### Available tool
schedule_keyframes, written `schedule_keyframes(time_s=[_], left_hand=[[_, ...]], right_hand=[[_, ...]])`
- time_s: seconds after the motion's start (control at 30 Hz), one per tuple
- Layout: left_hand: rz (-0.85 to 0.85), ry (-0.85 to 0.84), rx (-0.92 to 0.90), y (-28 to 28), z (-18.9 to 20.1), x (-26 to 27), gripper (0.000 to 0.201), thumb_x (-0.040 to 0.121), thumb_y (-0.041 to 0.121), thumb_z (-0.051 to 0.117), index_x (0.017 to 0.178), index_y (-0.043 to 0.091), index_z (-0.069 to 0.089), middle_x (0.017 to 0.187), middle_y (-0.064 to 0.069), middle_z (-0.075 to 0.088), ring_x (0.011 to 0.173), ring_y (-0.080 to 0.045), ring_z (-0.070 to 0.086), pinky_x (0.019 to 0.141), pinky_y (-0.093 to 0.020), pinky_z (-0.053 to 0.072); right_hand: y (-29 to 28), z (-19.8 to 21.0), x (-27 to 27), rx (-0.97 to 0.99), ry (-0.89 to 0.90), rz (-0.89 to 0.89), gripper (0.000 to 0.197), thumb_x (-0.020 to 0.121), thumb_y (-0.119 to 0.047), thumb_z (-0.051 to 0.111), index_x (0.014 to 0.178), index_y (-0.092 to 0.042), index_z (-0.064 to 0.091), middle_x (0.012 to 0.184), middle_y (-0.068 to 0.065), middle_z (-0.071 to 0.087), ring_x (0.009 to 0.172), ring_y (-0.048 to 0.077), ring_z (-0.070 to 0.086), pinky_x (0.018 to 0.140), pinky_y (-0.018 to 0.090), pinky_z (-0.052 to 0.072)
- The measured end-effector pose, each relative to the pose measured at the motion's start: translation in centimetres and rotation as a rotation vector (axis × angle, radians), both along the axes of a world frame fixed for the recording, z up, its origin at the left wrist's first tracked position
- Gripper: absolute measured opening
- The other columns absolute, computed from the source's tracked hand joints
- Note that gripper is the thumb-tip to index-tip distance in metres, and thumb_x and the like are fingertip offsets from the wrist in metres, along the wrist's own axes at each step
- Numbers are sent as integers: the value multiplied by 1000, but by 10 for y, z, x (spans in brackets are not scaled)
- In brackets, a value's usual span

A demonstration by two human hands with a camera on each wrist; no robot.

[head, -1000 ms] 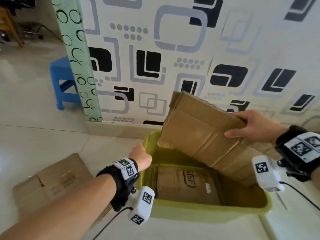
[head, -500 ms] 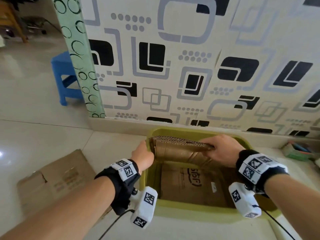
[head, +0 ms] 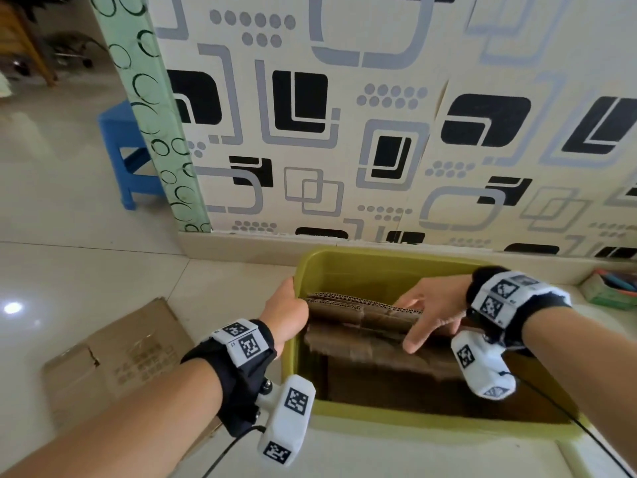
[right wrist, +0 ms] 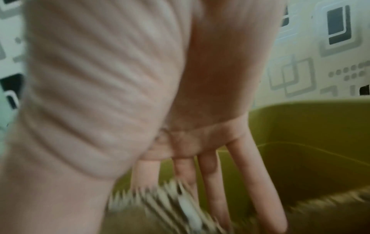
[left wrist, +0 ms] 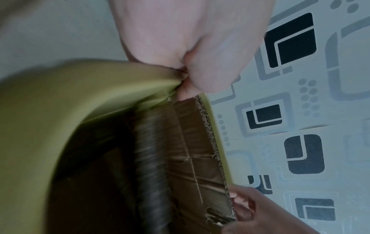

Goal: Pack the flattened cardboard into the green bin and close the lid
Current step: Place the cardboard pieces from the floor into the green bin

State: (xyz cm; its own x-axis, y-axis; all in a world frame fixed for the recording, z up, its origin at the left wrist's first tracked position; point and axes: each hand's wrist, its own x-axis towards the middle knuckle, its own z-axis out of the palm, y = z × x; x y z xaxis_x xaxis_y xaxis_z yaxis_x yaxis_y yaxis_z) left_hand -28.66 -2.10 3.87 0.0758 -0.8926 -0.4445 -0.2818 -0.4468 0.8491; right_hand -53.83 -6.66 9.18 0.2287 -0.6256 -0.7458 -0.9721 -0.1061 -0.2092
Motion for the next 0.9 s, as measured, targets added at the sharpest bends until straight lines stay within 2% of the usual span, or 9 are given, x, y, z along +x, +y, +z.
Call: schedule_keyframes(time_s=[0.13, 0.27, 0.33, 0.4, 0.47, 0.57, 0.7, 0.8, 0.9], left_hand=[[-13, 33, 27, -3, 6, 0, 46, 91, -9, 37, 115, 25, 57, 123, -7, 60, 106, -22, 56, 82, -31, 47], [1, 67, 84, -7, 8, 1, 48, 86, -2, 45, 131, 10, 55, 131, -3, 50, 118, -22, 44, 102, -40, 38], [-3, 53, 76, -8, 9, 0, 43, 92, 10, 49, 134, 13, 54, 133, -3, 55, 121, -24, 50, 105, -43, 40], [-14, 32, 57, -8, 7, -1, 39, 92, 7, 51, 130, 15, 56, 127, -9, 62, 118, -30, 58, 103, -44, 47], [-27, -1, 40, -7, 6, -2, 39, 89, -5, 48, 121, 15, 57, 120, -16, 63, 113, -34, 59, 95, -42, 50], [-28, -24, 34, -7, 4, -1, 45, 87, -11, 42, 121, 14, 58, 116, -21, 62, 105, -36, 60, 89, -41, 51], [-22, -11, 57, -6, 5, -1, 47, 90, -11, 39, 116, 25, 52, 123, -12, 61, 115, -32, 56, 95, -39, 48], [-19, -2, 60, -5, 4, 0, 46, 89, -11, 38, 98, 32, 52, 129, -16, 58, 119, -34, 55, 94, -38, 47], [-27, 22, 58, -4, 5, 1, 49, 89, -11, 38, 90, 37, 49, 134, -17, 56, 116, -32, 54, 86, -33, 46]], right_hand=[[-8, 6, 5, 55, -35, 5, 72, 66, -50, 88, 132, -40, 61, 114, -20, 62, 102, 9, 61, 87, 35, 58], [-8, -12, 7, 109, 37, -6, 71, 40, -69, 91, 104, -51, 66, 113, 3, 74, 107, 27, 71, 92, 46, 59], [-9, -21, 6, 155, 58, -15, 73, 36, -71, 91, 101, -51, 65, 114, 9, 74, 106, 31, 71, 93, 50, 59], [-7, -24, 10, 203, 47, -7, 74, 43, -67, 91, 108, -47, 62, 112, 10, 72, 99, 26, 71, 98, 51, 56], [-3, -25, 14, 274, 30, -1, 68, 63, -56, 87, 121, -35, 58, 105, 4, 69, 93, 16, 66, 103, 48, 52], [-1, -29, 21, 312, 54, 53, 58, 84, -46, 76, 133, -22, 56, 95, -7, 64, 85, 7, 61, 89, 34, 54], [4, -50, 40, 274, 299, 311, 64, 81, -59, 73, 131, -21, 58, 86, -10, 63, 86, 15, 59, 81, 29, 52], [4, -74, 47, 195, 325, 465, 66, 82, -62, 69, 127, -15, 63, 99, -4, 66, 92, 16, 57, 65, 19, 41], [0, -95, 46, 199, 340, 489, 61, 78, -63, 72, 114, -14, 67, 117, 2, 71, 109, 24, 63, 91, 34, 49]])
